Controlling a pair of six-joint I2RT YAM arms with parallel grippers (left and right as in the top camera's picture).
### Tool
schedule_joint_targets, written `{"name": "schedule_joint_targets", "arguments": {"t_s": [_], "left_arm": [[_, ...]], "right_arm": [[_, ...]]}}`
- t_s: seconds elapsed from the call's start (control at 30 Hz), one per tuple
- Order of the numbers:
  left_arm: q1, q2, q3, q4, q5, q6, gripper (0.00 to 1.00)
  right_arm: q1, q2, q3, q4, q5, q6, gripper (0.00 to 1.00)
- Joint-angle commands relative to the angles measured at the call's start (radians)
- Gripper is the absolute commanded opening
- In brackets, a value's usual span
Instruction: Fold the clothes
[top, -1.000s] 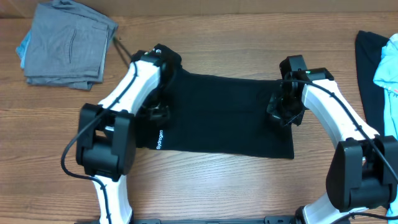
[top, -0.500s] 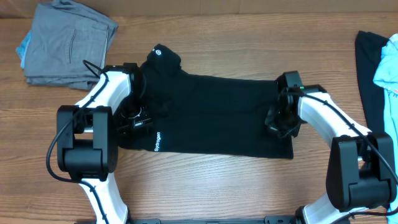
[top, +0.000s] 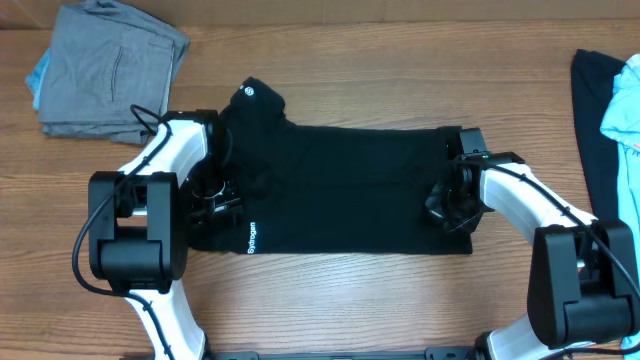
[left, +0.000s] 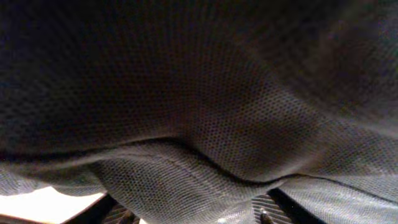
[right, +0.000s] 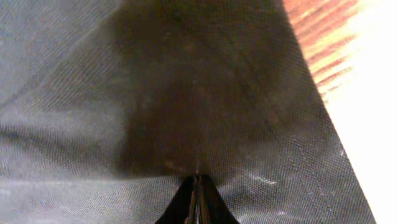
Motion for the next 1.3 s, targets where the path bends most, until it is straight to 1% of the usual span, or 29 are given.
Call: {"name": "schedule_joint_targets", "arguments": {"t_s": [0.0,0.07,0.23,0.37,0.57,0.7,0.83,0.9,0.93,0.97,1.0,1.03,1.07,1.1,1.13,1.2,1.27], "left_arm": [[0.028,0.049,-0.076,-0.009,-0.087,-0.045,0.42],[0.039,0.049,-0.076,-0.032,-0.087,-0.045,0.31],[0.047,0.046,-0.076,-0.061,-0.086,-0.05,0.32],[0.046,0.037,-0.076,-0.059,-0.086,-0.063,0.42],[0.046,0.008,-0.076,-0.069,-0.087,-0.063,0.49],[0.044,-0.051,-0.076,-0.068,-0.086,-0.068,0.55],[0.044,-0.148,-0.075,-0.071,-0.082,-0.068,0.72],[0.044,-0.191,-0.075,-0.076,-0.082,-0.068,0.82],[0.044,-0.211,-0.075,-0.077,-0.08,-0.068,0.86],[0.044,-0.229,-0.074,-0.077,-0.079,-0.068,0.9],[0.044,-0.248,-0.073,-0.077,-0.079,-0.068,0.95],[0.044,-0.264,-0.071,-0.072,-0.079,-0.067,1.0],[0.044,-0.281,-0.067,-0.064,-0.079,-0.067,1.0],[0.044,-0.296,-0.058,-0.055,-0.079,-0.067,1.0],[0.044,-0.304,-0.051,-0.046,-0.079,-0.067,1.0],[0.043,-0.321,-0.013,-0.006,-0.074,-0.067,1.0],[0.043,-0.322,0.023,0.042,-0.024,-0.053,1.0]], "right_arm": [[0.002,0.035,-0.053,-0.03,0.05,0.096,0.04],[0.002,0.032,-0.053,-0.049,0.086,0.132,0.04],[0.0,0.006,-0.053,-0.099,0.11,0.161,0.04],[-0.017,-0.032,-0.053,-0.127,0.113,0.163,0.04],[-0.105,-0.084,-0.053,-0.164,0.128,0.164,0.04],[-0.159,-0.156,-0.052,-0.17,0.162,0.163,0.04],[-0.171,-0.266,-0.045,-0.17,0.161,0.146,0.04],[-0.17,-0.317,-0.032,-0.17,0.157,0.113,0.13],[-0.17,-0.341,-0.021,-0.169,0.152,0.097,0.19],[-0.17,-0.358,-0.01,-0.169,0.15,0.094,0.35],[-0.17,-0.377,0.005,-0.167,0.145,0.082,0.64],[-0.17,-0.389,0.019,-0.159,0.135,0.059,0.74],[-0.17,-0.397,0.034,-0.15,0.12,0.034,0.82],[-0.17,-0.403,0.052,-0.134,0.094,0.005,0.89],[-0.17,-0.403,0.068,-0.117,0.067,-0.022,0.92],[-0.17,-0.402,0.094,-0.039,-0.028,-0.124,0.96],[-0.17,-0.402,0.095,0.038,-0.097,-0.204,1.0]]}}
